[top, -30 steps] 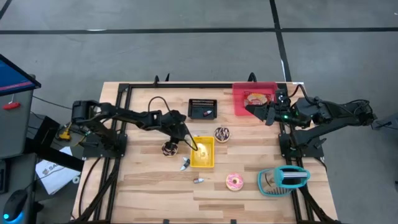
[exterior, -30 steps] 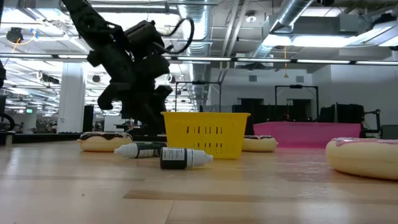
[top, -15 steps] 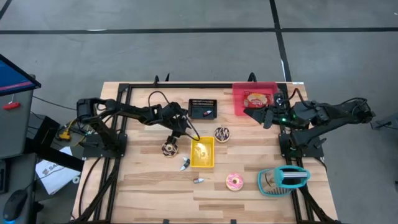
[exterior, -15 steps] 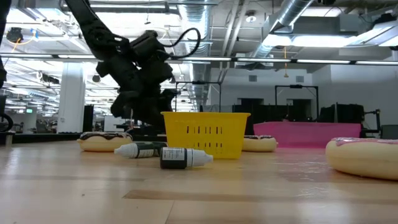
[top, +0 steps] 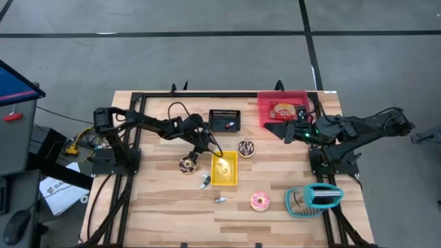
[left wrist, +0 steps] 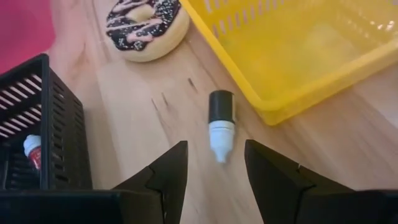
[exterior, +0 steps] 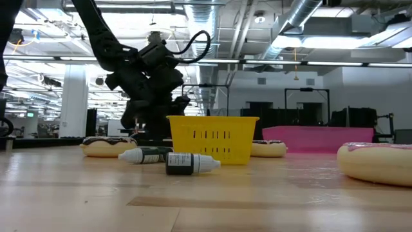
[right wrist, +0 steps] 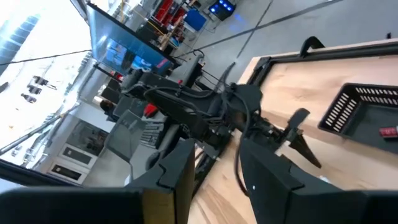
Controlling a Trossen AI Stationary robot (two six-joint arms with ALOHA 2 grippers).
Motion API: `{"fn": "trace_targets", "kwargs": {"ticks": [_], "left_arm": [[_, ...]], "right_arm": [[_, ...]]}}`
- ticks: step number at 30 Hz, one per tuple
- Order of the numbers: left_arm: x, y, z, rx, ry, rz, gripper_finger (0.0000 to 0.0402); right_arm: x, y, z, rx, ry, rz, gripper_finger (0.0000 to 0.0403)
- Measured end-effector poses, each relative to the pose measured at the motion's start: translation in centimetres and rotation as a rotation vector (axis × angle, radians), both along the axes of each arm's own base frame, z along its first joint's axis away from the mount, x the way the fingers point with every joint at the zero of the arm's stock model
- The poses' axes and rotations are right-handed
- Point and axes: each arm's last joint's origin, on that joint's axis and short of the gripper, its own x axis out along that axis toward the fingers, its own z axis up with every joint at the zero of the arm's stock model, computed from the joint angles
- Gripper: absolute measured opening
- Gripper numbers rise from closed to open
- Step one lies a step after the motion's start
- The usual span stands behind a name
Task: Pick & Place Food Item
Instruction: Put the top green food coloring bottle into the black bin
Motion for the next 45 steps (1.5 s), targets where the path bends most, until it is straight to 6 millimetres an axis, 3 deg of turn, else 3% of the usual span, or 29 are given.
{"fn": "trace_targets", "kwargs": {"ticks": [13,34,45], "left_arm": [[0.5,-0.3,-1.7,-0.011,0.013,-0.009,0.0153],[0.7,-0.3,-1.6,-0.011,-0.01,-0.004,0.0153],[0.7,-0.3,-1.6,-0.018,-0.003,0.0,0.0117]], "right_arm": [[0.8,0.2,-0.2,0.002,-0.009,-0.019,0.0122],[0.9,0.2,-0.2,-0.001,-0.003,-0.019,0.0122],[0.9,0.2,-0.2,0.0,-0.004,-0.019,0.0122]]}}
